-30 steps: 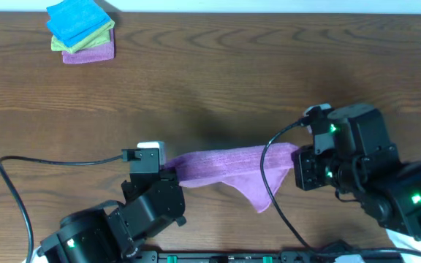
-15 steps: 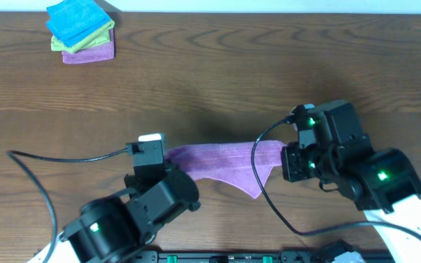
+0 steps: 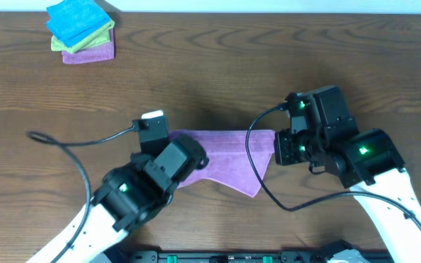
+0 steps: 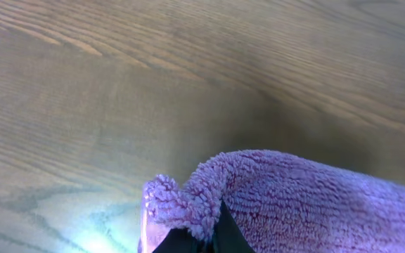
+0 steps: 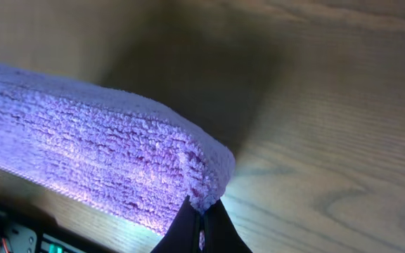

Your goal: Fold the cloth

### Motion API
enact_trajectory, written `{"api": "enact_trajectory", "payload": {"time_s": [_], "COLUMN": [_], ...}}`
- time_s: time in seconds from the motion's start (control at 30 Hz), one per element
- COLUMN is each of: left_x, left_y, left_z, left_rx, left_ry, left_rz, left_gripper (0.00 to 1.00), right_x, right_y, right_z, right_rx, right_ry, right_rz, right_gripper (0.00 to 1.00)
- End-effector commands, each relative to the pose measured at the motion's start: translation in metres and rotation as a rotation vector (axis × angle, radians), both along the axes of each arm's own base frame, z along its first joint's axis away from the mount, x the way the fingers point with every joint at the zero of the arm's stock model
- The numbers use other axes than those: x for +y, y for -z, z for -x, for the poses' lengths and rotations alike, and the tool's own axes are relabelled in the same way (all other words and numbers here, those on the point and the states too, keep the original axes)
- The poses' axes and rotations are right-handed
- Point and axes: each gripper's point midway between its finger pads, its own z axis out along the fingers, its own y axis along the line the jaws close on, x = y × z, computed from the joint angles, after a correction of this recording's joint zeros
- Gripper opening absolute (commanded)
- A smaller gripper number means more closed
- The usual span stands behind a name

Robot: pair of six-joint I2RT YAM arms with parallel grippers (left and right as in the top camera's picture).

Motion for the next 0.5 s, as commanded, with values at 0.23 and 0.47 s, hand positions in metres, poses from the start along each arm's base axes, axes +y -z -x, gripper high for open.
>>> {"api": "enact_trajectory", "payload": {"time_s": [0.23,0.47], "left_x": [0.024,0.031], "left_y": [0.009,0.028], "left_z": [-0.046,-0.066], "left_rx": [-0.032,-0.003], "left_ry": [-0.075,-0.117], "left_rz": [-0.163,-0.191], "left_gripper": [0.06,0.06], "right_x": [-0.023,-0.018], "right_y": [0.019,0.044], "right_z": [-0.021,-0.039], "right_rx": [-0.013,0.002], "right_ry": [0.102,0.119], "right_rz": [0.065,0.063], "right_gripper": [0.01,0.01]}}
